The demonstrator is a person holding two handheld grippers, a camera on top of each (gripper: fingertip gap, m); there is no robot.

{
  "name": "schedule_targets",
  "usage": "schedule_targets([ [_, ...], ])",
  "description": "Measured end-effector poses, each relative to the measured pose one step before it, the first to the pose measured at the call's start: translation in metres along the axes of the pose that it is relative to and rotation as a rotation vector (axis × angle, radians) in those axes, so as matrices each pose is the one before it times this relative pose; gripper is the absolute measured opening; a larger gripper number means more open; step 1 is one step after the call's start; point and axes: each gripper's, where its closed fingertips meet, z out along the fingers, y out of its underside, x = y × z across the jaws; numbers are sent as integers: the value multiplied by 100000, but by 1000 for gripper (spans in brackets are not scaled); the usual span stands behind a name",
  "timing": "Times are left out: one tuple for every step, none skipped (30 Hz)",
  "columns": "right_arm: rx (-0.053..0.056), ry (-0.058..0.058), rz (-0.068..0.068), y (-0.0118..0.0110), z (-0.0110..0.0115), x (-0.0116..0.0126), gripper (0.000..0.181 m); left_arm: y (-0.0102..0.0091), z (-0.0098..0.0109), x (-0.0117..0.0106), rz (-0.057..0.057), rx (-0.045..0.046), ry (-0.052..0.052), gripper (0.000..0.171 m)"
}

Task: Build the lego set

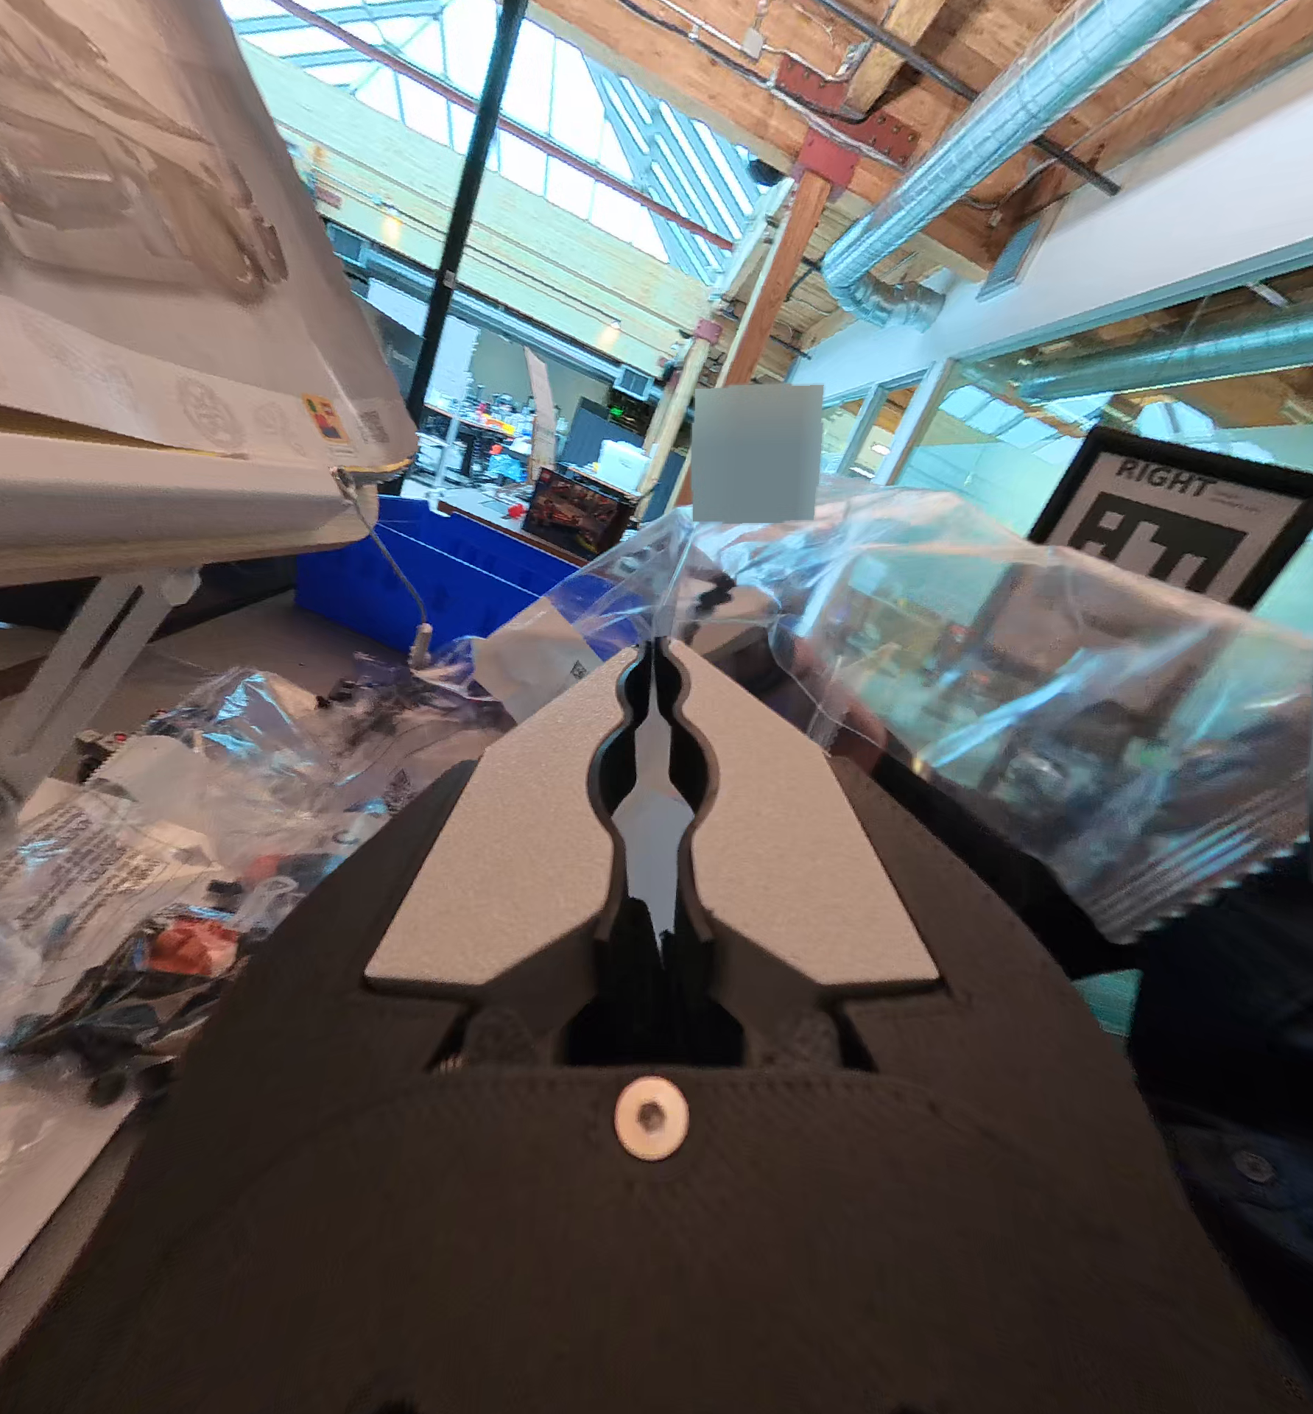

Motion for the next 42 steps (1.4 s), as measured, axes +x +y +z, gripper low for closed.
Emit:
schedule_targets([
  [-394, 25, -331, 36, -39, -37, 0, -15, 14, -68, 361, -120, -628, 0],
  [131, -412, -317, -39, -95, -126, 0, -31, -24, -42, 196, -8, -318, 0],
  [968, -1078, -164, -154, -78, -245, 0, -126, -105, -137, 540, 705, -1027, 0],
  [887, 5, -290, -159, -4, -154, 0, -151, -102, -27, 176, 733, -240, 0],
  [73, 2114, -1529, -65, 6, 79, 0, -23, -12, 125, 46, 3, 687, 0],
  [-735, 3035, -1319, -27, -154, 236, 8, 92, 54, -8, 349, -602, -202, 0],
  [-700, 2705, -335, -105, -360, 264, 17, 83, 72, 15, 106, -429, -35, 0],
  [-263, 1860, -151, -140, -520, 175, 24, 91, 76, 65, -167, -428, 444, 0],
  [-583, 1675, -351, -40, -605, 146, 28, 158, 79, -8, 72, -783, 37, 0],
  [-1457, 2772, -605, 140, -686, 246, 32, 137, 63, -42, -22, -719, -143, 0],
  [-2262, 3177, -1263, 316, -757, 228, 36, 87, 40, -4, -296, -394, 270, 0],
  [-2607, 2352, -1852, 446, -744, 36, 38, 31, 42, 40, -285, -108, 609, 0],
  [-3471, 1538, -1901, 664, -647, -97, 40, 13, 40, 29, -145, -65, 408, 0],
  [-5152, 254, -1530, 1005, -491, -317, 39, 32, 62, 24, -148, -170, 408, 0],
  [-7253, -1087, -1420, 1428, -271, -526, 40, 77, 50, 41, -169, -309, 440, 0],
  [-7995, -58, -1236, 1641, -74, -377, 43, 97, 74, 48, -138, -430, 385, 0],
  [-7864, 837, -960, 1711, 133, -258, 45, 103, 67, 59, -105, -432, 342, 0],
  [-7825, -5, -849, 1710, 355, -373, 46, 74, 69, 44, 26, -334, 175, 0],
  [-7131, -275, -1424, 1553, 520, -469, 46, 55, 62, 47, 17, -305, 217, 0],
  [-5115, 193, -2085, 1202, 635, -422, 46, 54, 47, 29, -17, -185, 99, 0],
  [-3865, 57, -1854, 946, 705, -378, 46, 44, 39, 15, -77, -151, 24, 0],
  [-3582, 376, -826, 769, 739, -200, 46, 54, 40, 15, -64, -128, -4, 0],
  [-2882, 1316, -301, 595, 673, 41, 46, 55, 33, 13, -71, -227, 16, 0],
  [-1855, 98, -634, 417, 572, -95, 46, 56, 36, 37, 22, -248, 79, 0],
  [-538, -953, -139, 180, 507, -199, 46, 28, 27, 56, 89, -166, 104, 0],
  [193, -765, 638, -15, 464, -99, 46, 4, 5, 54, 54, -41, 102, 0],
  [-781, 320, 458, 119, 454, 109, 44, -20, -14, 2, 27, 60, -23, 0],
  [-2167, 1460, -424, 348, 430, 243, 41, -29, -25, -12, -23, 65, -28, 0],
  [-2265, 1474, -511, 368, 387, 242, 37, -39, -31, -9, 3, 124, -6, 0],
  [-1840, 794, -76, 309, 305, 141, 34, -50, -46, -4, 18, 186, 7, 0],
  [-1363, 509, 47, 249, 204, 106, 31, -57, -28, -5, 13, 161, 61, 0],
  [864, 741, -66, -79, 11, 126, 26, -42, -11, -6, 29, 100, 26, 0],
  [349, -357, -122, 0, -17, -9, 19, -22, -19, -20, -28, 57, 13, 0],
  [33, 450, 203, 38, 20, 131, 16, -15, 12, -12, -47, 58, 30, 0],
  [253, 518, -18, -18, 6, 113, 12, 15, 23, 4, -34, -85, 46, 0],
  [110, 149, -283, 7, -5, 22, 11, 26, 21, 11, 84, -172, -2, 0],
  [129, -415, 39, -8, -44, -61, 12, -3, 20, 15, 34, -66, 33, 0],
  [1092, -359, 424, -171, -115, -13, 14, -3, 8, 29, -5, 80, 77, 0],
  [1956, -758, 24, -345, -152, -90, 18, -10, 16, 29, 38, 8, 58, 0],
  [1993, -1147, -570, -392, -108, -204, 22, 12, 11, 18, 67, -59, -46, 0],
  [1135, -655, -161, -317, -42, -122, 26, 1, 13, 18, 21, -5, -8, 0],
  [-200, -216, 123, -141, 54, -30, 27, -10, 5, 18, 38, 32, 58, 0],
])
